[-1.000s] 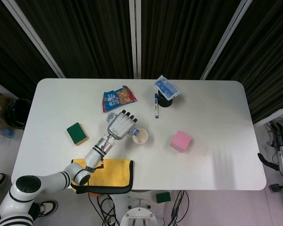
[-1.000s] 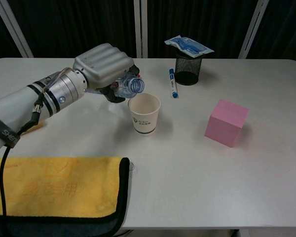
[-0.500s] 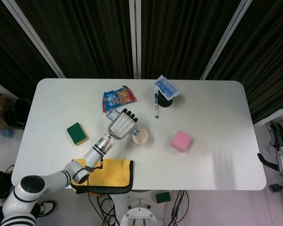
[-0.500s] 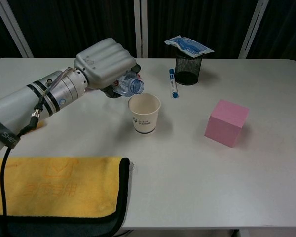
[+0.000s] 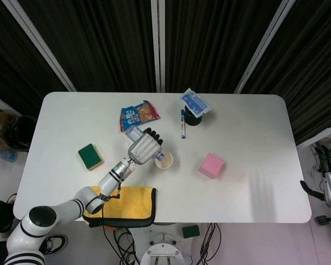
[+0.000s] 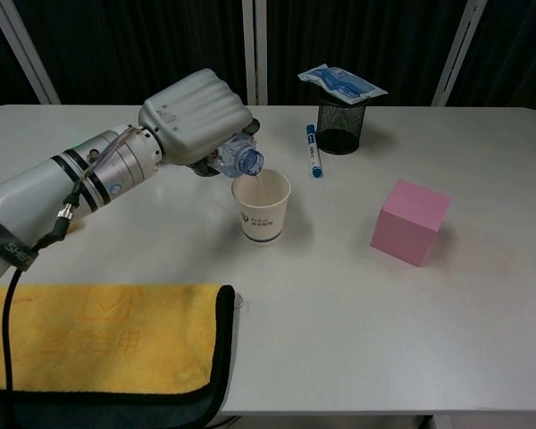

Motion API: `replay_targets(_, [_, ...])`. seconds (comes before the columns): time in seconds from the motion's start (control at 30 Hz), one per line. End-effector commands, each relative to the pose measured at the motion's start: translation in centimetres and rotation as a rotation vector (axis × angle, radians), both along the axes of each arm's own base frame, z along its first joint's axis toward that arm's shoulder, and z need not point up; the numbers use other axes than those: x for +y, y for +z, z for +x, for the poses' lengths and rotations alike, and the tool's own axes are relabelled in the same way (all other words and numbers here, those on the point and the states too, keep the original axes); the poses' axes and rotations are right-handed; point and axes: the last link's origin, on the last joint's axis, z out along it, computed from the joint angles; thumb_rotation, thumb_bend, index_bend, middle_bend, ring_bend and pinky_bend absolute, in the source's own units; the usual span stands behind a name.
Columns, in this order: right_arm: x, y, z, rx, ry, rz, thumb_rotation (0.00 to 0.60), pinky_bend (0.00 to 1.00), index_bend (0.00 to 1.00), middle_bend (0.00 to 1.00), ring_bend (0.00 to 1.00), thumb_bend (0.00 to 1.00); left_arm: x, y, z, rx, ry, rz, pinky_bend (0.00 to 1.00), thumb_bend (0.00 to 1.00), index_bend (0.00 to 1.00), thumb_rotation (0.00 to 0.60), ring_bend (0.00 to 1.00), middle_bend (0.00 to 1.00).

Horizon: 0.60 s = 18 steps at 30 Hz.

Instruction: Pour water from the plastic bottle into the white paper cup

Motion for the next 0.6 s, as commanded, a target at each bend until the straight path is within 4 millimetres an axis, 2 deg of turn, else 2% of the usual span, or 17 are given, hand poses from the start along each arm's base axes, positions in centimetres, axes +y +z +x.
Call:
replay_targets(0.03, [0.01, 0.04, -0.01, -0.001, 0.0, -0.001, 0.558, 0.0, 0.0, 0.0, 0.0, 0.18, 0.14, 0.03, 0.0, 0.013, -0.014, 0.01, 0.54, 0.36, 0.82, 0.6, 0.61, 0.81])
replay_targets(0.6, [0.01, -0.03, 0.1, -0.001, 0.005, -0.002, 0.557, 0.0, 0.0, 0.0, 0.0, 0.18, 0.33, 0.06, 0.14, 0.019, -0.054, 0.036, 0.54, 0.37, 0.82, 0.6, 0.61, 0.81])
